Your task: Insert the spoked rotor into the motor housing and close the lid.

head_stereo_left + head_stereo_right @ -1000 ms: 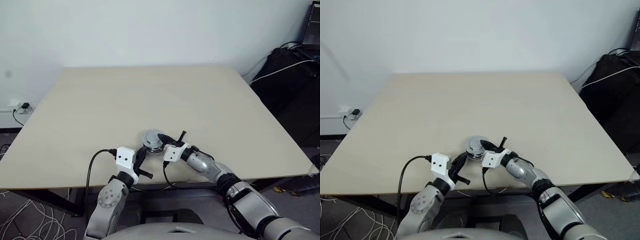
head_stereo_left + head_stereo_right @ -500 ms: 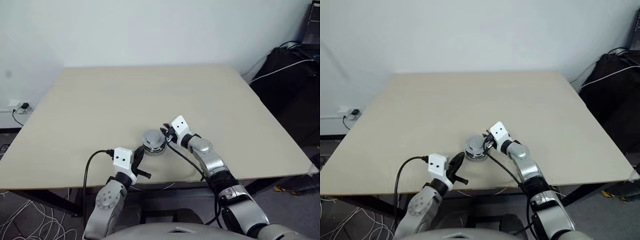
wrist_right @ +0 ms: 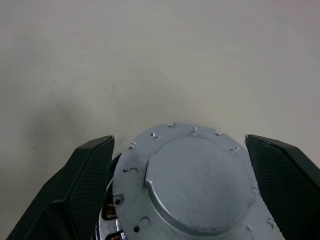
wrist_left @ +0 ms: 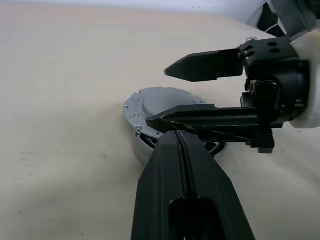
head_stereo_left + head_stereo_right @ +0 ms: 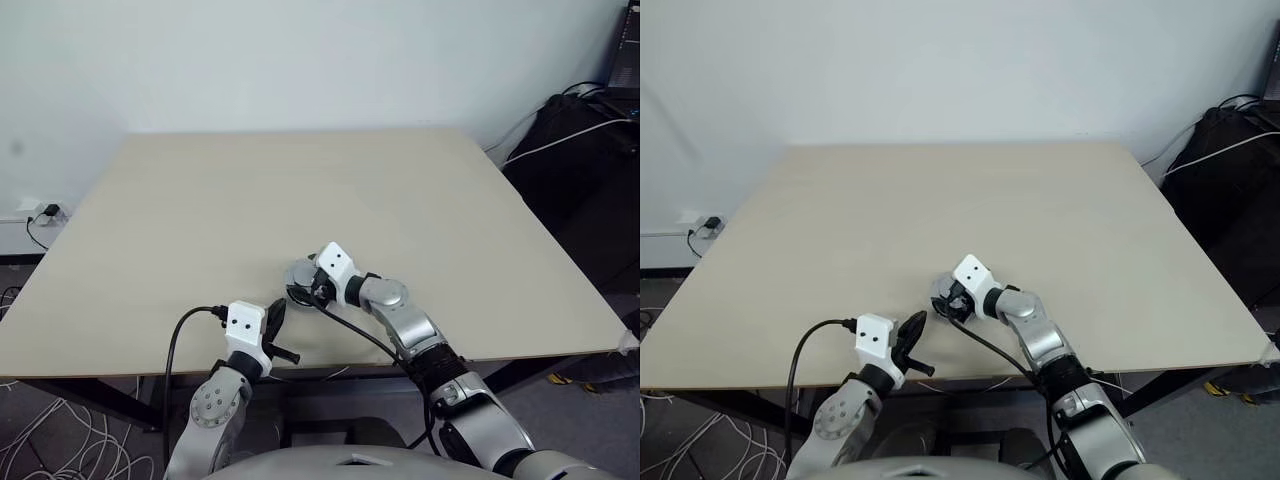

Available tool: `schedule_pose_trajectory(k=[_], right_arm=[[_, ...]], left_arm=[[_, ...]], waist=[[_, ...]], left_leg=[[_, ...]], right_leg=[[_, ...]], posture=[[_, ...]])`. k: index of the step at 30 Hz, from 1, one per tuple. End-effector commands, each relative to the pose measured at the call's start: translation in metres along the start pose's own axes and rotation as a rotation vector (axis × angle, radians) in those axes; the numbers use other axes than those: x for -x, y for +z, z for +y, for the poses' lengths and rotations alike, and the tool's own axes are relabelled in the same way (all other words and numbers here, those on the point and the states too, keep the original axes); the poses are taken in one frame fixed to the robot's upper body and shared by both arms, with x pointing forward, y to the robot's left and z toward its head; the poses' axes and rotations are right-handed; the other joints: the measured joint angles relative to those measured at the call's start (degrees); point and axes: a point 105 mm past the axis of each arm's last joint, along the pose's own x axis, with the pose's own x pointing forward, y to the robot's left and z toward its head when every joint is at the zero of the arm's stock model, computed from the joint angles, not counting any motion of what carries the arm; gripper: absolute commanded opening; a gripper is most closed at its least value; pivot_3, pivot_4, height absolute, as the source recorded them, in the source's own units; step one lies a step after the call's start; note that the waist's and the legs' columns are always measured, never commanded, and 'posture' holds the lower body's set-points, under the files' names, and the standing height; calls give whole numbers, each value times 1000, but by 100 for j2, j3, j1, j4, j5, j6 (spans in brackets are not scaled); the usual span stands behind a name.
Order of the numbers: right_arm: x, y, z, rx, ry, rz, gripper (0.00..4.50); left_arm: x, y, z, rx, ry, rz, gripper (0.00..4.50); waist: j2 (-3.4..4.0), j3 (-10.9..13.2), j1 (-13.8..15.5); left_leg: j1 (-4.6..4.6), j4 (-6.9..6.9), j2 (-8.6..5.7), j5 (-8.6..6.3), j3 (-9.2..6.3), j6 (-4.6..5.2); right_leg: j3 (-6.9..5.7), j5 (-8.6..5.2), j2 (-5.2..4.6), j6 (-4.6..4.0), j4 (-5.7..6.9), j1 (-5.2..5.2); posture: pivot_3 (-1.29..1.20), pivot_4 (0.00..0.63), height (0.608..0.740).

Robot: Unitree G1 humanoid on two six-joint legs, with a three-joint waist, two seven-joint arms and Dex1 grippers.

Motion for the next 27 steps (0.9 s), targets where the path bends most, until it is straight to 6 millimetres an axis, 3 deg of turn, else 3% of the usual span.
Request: schedule_pose_trajectory(k=[1, 7, 13, 17, 27], right_arm=[[-3, 9, -7, 21, -31, -15, 4475], [-4, 0, -17, -62, -69, 37, 4475], [-2, -8, -14, -99, -41, 92, 4475], [0, -8, -10, -109, -13, 95, 3265], [13, 10, -19, -166, -3, 31, 3202]], left_arm=[[-1, 21, -7, -21, -23, -80, 0], [0, 22, -9, -17, -29, -81, 0], [0, 21, -10, -8, -34, -79, 0], [0, 21, -10, -4, -36, -79, 0], [2, 27, -8, -82, -27, -90, 0]], waist=[[0, 0, -1], [2, 1, -7], [1, 0, -2], [2, 0, -1], [1, 1, 2]], left_leg=[[0, -1, 0, 0, 0, 0], [0, -3, 0, 0, 0, 0], [1, -4, 0, 0, 0, 0], [1, -4, 0, 0, 0, 0], [-12, -7, -1, 0, -1, 0]], right_leg=[[0, 0, 0, 0, 0, 0], [0, 0, 1, 0, 0, -2], [0, 0, 1, 0, -1, -1], [-1, 0, 0, 0, -1, -1], [-4, 0, -3, 1, -11, -8]], posture=[[0, 0, 740], [0, 0, 740], [0, 0, 740], [0, 0, 740], [0, 0, 740]])
